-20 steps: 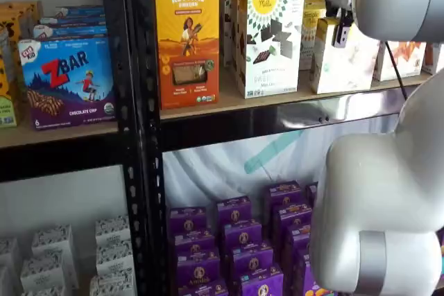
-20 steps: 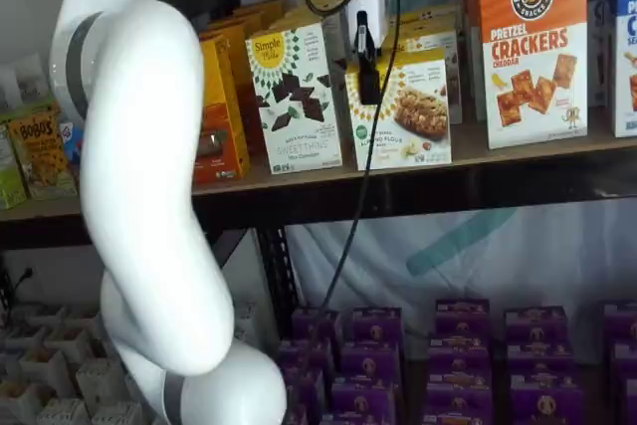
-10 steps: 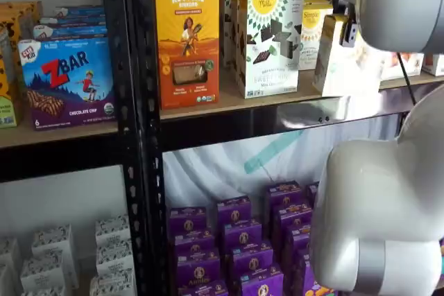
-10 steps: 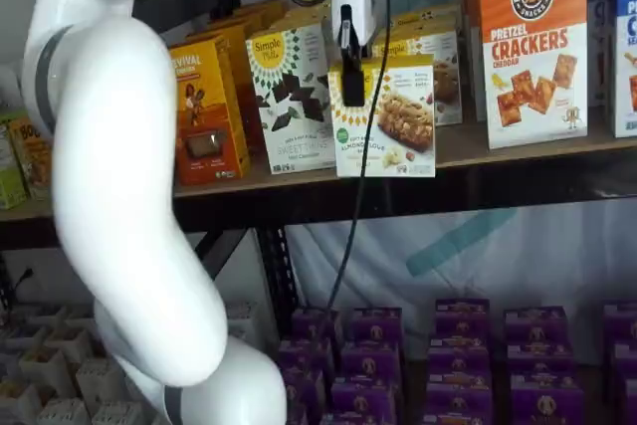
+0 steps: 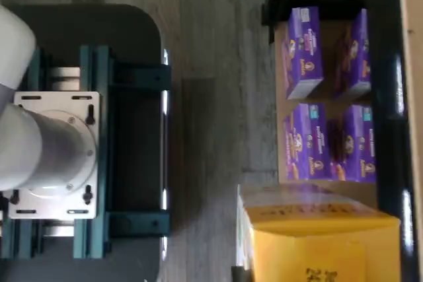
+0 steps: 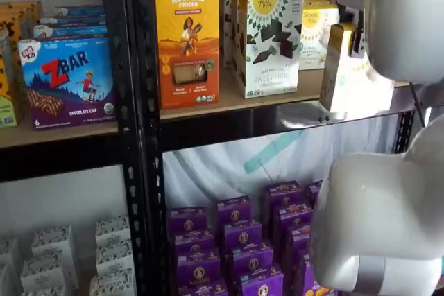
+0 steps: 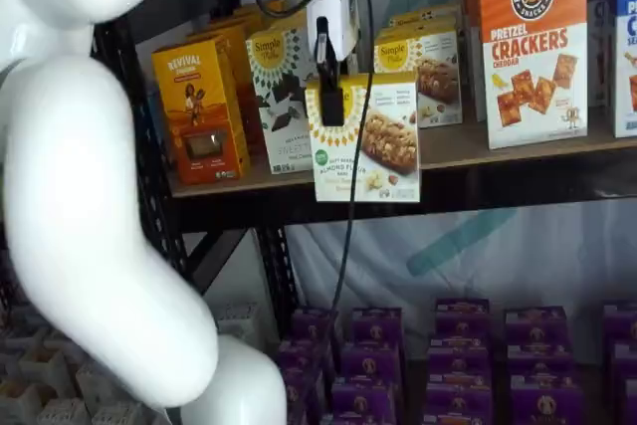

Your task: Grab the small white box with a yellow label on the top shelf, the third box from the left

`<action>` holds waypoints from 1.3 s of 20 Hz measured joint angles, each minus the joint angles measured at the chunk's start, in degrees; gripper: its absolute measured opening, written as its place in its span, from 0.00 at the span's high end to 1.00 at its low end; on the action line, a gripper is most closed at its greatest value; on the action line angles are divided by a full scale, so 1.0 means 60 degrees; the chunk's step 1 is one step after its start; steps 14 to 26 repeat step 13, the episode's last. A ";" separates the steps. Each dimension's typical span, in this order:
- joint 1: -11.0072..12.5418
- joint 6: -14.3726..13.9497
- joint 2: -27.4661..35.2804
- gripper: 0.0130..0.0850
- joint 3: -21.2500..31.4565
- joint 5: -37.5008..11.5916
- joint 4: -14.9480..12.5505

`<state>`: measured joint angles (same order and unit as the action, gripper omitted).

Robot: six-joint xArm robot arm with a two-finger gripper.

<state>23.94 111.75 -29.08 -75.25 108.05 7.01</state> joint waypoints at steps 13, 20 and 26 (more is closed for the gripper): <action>-0.0292 -0.0346 -0.0963 0.67 0.0832 0.0281 0.0128; -0.0292 -0.0346 -0.0963 0.67 0.0832 0.0281 0.0128; -0.0292 -0.0346 -0.0963 0.67 0.0832 0.0281 0.0128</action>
